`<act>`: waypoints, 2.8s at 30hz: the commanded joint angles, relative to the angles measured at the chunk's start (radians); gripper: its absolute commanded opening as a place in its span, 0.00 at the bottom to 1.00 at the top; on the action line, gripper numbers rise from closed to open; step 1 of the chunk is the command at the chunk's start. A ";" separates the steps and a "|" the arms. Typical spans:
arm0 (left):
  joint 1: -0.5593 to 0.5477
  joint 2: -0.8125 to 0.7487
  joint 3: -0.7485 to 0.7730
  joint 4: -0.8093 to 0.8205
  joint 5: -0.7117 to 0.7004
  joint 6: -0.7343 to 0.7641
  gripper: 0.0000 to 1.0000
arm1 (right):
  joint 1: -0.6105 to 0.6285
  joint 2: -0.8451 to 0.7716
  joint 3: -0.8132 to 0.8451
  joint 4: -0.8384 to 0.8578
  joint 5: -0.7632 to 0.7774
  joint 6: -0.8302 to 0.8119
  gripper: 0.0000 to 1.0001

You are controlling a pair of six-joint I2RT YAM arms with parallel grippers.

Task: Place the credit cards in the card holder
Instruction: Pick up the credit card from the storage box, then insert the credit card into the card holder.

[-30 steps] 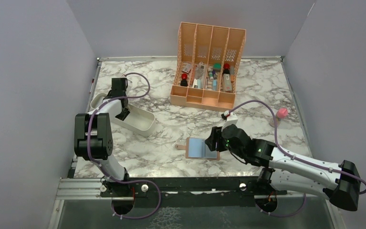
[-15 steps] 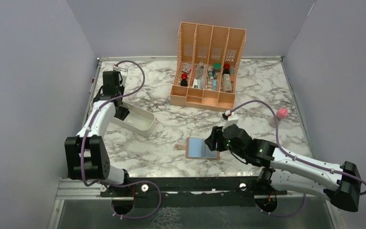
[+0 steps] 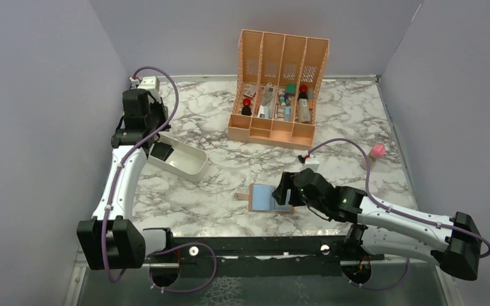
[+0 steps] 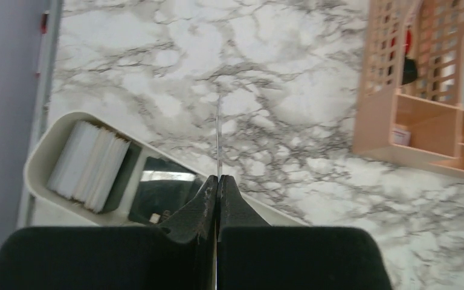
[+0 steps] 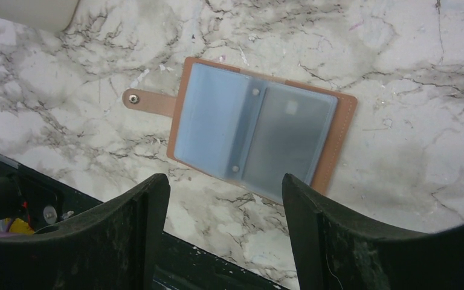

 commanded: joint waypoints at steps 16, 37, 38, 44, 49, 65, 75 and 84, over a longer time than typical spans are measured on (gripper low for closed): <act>-0.203 -0.213 -0.257 0.309 0.515 -0.572 0.00 | -0.007 0.090 0.076 -0.165 0.130 0.083 0.91; -0.735 -0.093 -0.515 0.675 0.229 -0.894 0.00 | -0.273 0.207 0.038 -0.020 -0.093 -0.107 0.79; -0.758 -0.066 -0.515 0.687 0.219 -0.902 0.00 | -0.276 0.203 0.033 -0.019 -0.094 -0.109 0.75; -0.841 0.087 -0.502 0.733 0.188 -0.938 0.00 | -0.299 0.217 0.008 -0.003 -0.133 -0.111 0.64; -0.859 0.143 -0.559 0.776 0.152 -0.999 0.00 | -0.301 0.211 -0.046 0.039 -0.183 -0.071 0.56; -0.924 0.273 -0.606 0.894 0.137 -1.012 0.00 | -0.301 0.237 -0.151 0.111 -0.229 -0.029 0.41; -0.937 0.259 -0.650 0.894 0.101 -1.047 0.00 | -0.301 0.182 -0.135 0.044 -0.176 -0.018 0.36; -0.949 0.266 -0.659 0.895 0.079 -1.078 0.00 | -0.302 0.160 -0.127 0.040 -0.236 -0.004 0.41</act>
